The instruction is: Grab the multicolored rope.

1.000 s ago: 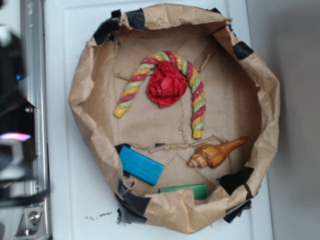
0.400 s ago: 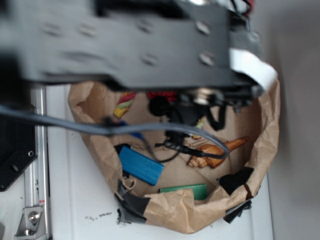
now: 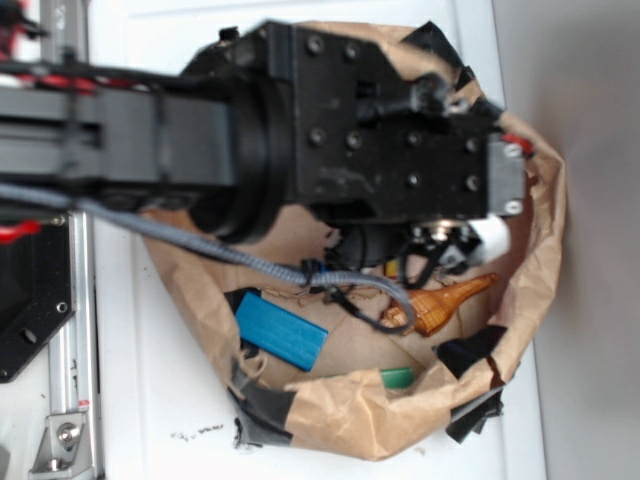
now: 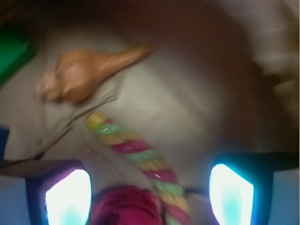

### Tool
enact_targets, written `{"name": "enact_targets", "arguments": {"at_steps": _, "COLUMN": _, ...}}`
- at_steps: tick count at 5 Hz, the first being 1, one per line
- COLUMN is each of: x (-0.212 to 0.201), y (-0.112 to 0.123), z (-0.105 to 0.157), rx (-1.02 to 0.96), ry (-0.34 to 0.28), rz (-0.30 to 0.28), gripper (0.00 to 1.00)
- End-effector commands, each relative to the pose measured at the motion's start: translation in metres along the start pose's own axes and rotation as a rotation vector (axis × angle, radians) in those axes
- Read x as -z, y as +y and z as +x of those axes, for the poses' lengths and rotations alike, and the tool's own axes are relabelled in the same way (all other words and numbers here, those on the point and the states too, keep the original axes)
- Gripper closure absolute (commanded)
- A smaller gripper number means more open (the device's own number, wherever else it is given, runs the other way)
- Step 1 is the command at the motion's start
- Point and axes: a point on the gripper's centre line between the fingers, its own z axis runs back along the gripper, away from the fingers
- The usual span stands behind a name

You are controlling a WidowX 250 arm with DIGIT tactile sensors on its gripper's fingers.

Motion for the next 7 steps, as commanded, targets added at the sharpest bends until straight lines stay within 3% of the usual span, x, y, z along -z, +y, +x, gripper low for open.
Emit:
{"name": "enact_targets", "arguments": {"at_steps": 1, "x": -0.017, "y": -0.012, "z": 0.006, "rx": 0.000, "ry": -0.042, "rz": 0.085, "gripper": 0.00}}
{"name": "enact_targets", "arguments": {"at_steps": 3, "x": -0.017, "y": -0.012, "z": 0.006, "rx": 0.000, "ry": -0.042, "rz": 0.085, "gripper": 0.00}}
{"name": "enact_targets", "arguments": {"at_steps": 4, "x": 0.029, "y": -0.016, "z": 0.018, "rx": 0.111, "ry": -0.004, "rz": -0.069, "gripper": 0.00}}
{"name": "enact_targets", "arguments": {"at_steps": 5, "x": 0.057, "y": -0.013, "z": 0.025, "rx": 0.109, "ry": 0.039, "rz": -0.098, "gripper": 0.00}}
{"name": "enact_targets", "arguments": {"at_steps": 6, "x": 0.055, "y": -0.012, "z": 0.019, "rx": 0.064, "ry": 0.018, "rz": -0.127, "gripper": 1.00}}
{"name": "enact_targets", "arguments": {"at_steps": 7, "x": 0.037, "y": -0.016, "z": 0.001, "rx": -0.065, "ry": 0.009, "rz": -0.195, "gripper": 1.00}}
